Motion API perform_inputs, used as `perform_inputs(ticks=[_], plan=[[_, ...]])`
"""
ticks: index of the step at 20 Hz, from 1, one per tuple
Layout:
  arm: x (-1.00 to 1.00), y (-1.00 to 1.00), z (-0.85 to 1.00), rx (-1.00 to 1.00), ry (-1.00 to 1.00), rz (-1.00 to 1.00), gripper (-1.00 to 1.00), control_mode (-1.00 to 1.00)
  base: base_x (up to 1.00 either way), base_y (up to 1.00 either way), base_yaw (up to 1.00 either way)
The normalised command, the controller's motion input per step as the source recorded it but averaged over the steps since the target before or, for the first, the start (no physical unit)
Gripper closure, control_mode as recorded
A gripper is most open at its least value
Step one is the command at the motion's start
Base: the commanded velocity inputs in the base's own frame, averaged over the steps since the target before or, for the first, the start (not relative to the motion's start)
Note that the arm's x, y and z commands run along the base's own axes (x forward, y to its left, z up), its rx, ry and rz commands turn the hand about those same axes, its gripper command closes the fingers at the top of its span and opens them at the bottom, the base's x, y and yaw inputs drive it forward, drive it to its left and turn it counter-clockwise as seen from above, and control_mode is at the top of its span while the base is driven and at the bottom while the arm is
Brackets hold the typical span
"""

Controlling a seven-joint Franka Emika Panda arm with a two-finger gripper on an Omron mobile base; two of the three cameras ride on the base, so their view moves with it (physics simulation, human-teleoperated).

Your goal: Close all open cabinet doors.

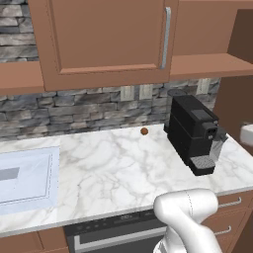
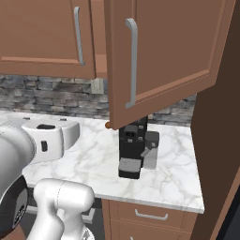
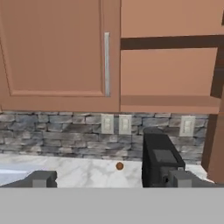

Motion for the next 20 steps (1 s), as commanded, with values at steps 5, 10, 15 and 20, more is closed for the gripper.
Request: perform_inputs(ticks=[5, 10, 15, 20], plan=[[0.00, -0.50, -0.02, 0.00, -0.06, 0.00, -1.00, -1.00, 0.00, 0.00, 0.00], [0.00, -0.44, -0.07, 0.00, -0.08, 0.00, -1.00, -1.00, 0.00, 0.00, 0.00], [0.13, -0.37, -0.02, 0.00, -0.14, 0.00, -1.00, -1.00, 0.00, 0.00, 0.00], [0.18, -0.22, -0.08, 0.00, -0.18, 0.01, -1.00, -1.00, 0.00, 0.00, 0.00]])
